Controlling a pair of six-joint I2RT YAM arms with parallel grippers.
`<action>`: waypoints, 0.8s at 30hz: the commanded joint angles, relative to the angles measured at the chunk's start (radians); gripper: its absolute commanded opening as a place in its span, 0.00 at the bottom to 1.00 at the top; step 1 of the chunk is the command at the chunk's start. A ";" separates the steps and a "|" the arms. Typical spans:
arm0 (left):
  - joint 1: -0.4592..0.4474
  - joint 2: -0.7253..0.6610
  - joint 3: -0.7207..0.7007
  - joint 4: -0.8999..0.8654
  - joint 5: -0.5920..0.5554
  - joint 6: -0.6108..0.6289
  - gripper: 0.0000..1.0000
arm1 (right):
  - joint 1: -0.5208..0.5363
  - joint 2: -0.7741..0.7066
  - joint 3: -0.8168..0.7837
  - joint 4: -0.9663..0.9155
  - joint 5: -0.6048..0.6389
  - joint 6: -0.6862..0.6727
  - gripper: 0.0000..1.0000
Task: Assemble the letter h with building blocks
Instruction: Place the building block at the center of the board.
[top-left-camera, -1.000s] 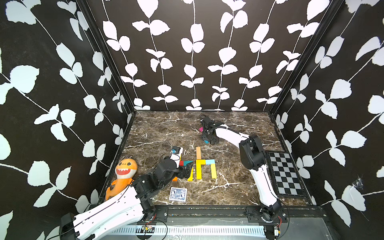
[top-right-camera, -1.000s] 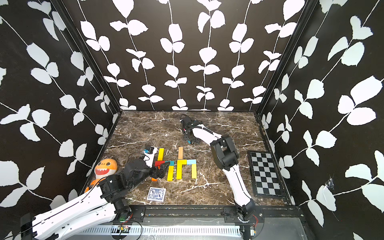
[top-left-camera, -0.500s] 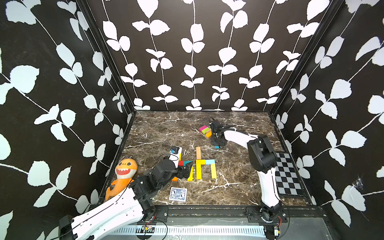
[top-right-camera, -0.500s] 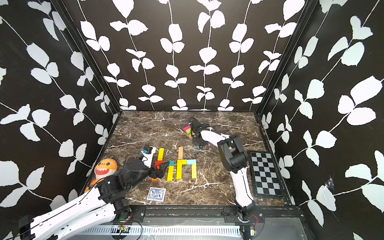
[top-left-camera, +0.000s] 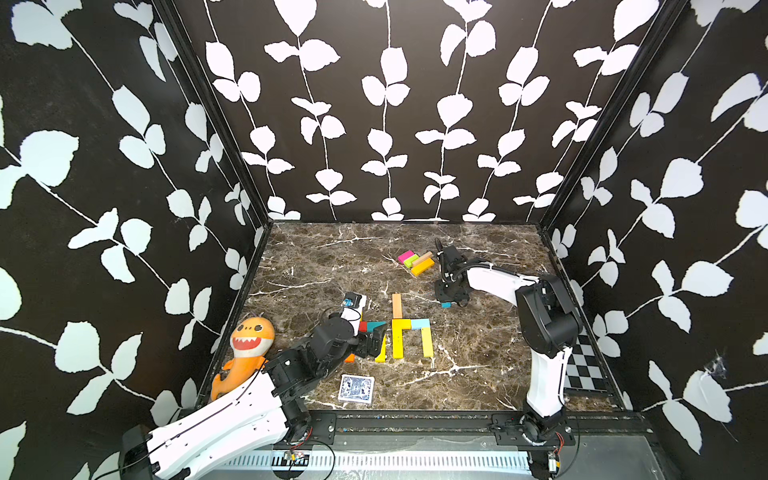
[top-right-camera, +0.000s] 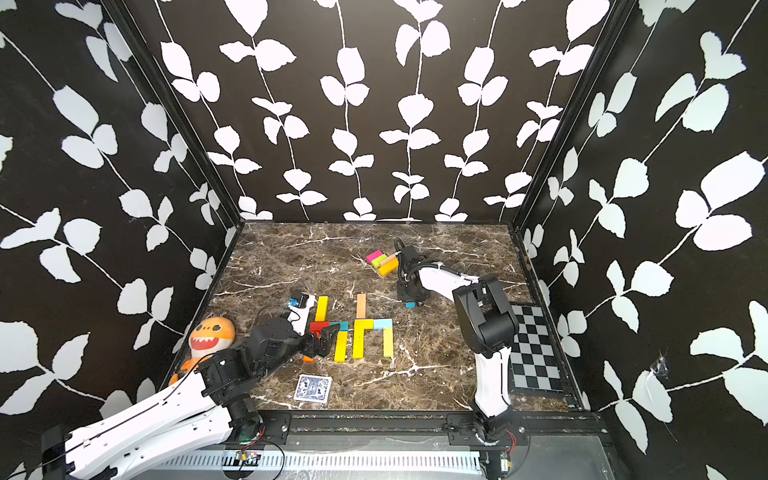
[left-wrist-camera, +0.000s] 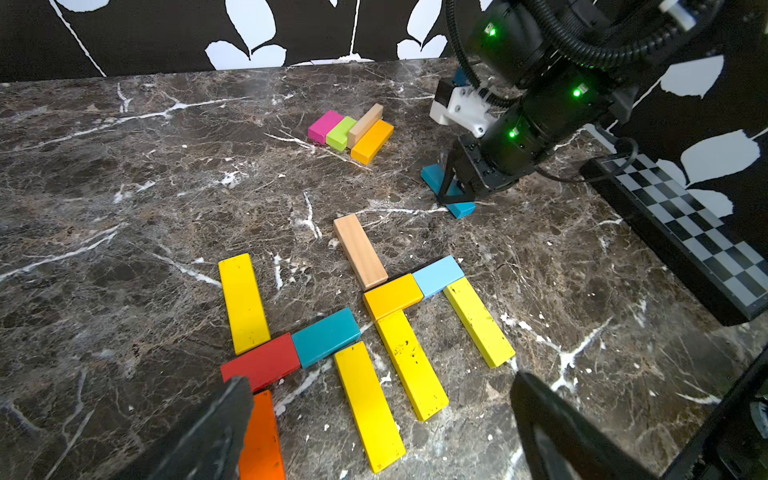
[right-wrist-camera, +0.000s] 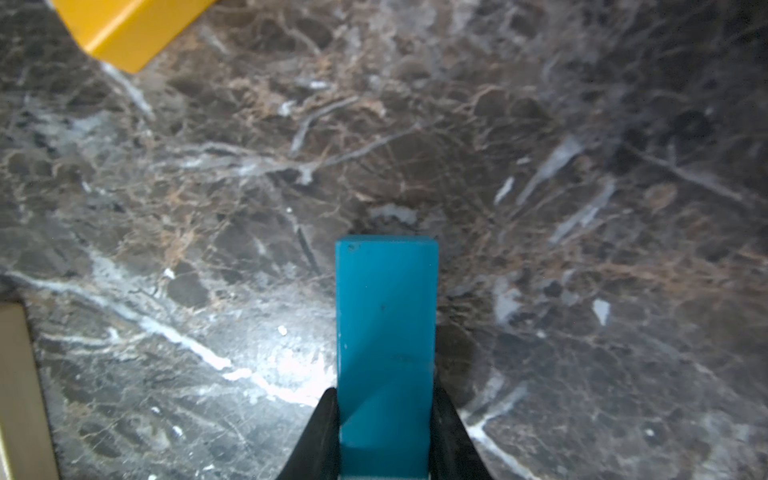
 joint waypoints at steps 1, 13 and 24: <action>0.000 -0.001 0.022 0.016 -0.007 -0.004 0.99 | 0.021 -0.038 -0.024 0.009 -0.008 -0.020 0.19; 0.000 0.006 0.027 0.009 -0.011 -0.002 0.99 | 0.063 -0.034 -0.064 0.011 0.046 0.059 0.20; 0.000 -0.004 0.023 0.003 -0.015 -0.002 0.99 | 0.087 -0.061 -0.104 0.023 0.080 0.126 0.27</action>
